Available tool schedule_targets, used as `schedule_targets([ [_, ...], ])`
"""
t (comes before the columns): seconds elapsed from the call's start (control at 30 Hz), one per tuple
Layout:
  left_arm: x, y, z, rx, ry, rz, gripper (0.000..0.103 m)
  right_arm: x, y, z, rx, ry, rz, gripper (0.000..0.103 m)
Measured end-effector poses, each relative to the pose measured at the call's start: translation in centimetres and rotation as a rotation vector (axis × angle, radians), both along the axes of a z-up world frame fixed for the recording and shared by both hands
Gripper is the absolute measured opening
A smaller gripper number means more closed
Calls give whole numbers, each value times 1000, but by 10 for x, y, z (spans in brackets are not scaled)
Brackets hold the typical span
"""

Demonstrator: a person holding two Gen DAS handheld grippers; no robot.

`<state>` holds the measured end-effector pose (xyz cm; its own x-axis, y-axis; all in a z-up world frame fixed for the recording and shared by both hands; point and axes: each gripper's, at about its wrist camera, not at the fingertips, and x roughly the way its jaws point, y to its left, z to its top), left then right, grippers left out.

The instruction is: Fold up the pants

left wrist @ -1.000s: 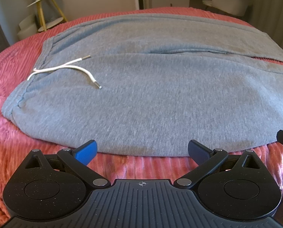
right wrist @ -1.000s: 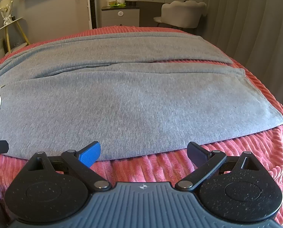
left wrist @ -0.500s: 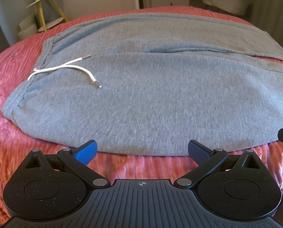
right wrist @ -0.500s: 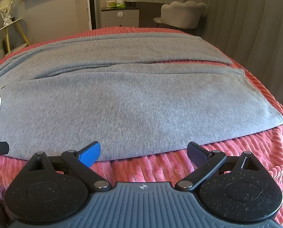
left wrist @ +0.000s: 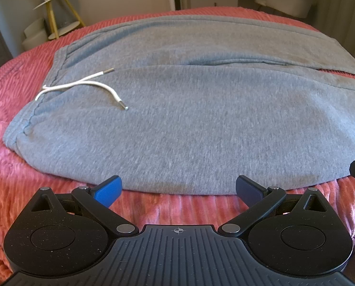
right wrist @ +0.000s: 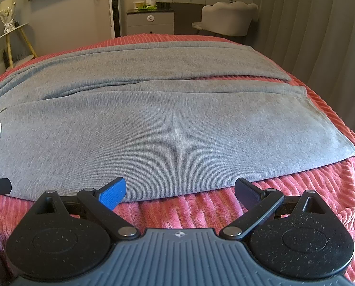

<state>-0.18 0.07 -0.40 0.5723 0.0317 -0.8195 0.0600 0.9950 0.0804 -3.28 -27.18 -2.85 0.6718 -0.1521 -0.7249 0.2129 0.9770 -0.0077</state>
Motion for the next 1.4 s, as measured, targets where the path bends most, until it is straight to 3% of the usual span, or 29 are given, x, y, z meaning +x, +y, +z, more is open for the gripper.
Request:
schedule_targets([
  [1.4, 1, -1, -1, 15, 12, -1, 103, 2, 0, -5, -1, 14, -8, 98],
])
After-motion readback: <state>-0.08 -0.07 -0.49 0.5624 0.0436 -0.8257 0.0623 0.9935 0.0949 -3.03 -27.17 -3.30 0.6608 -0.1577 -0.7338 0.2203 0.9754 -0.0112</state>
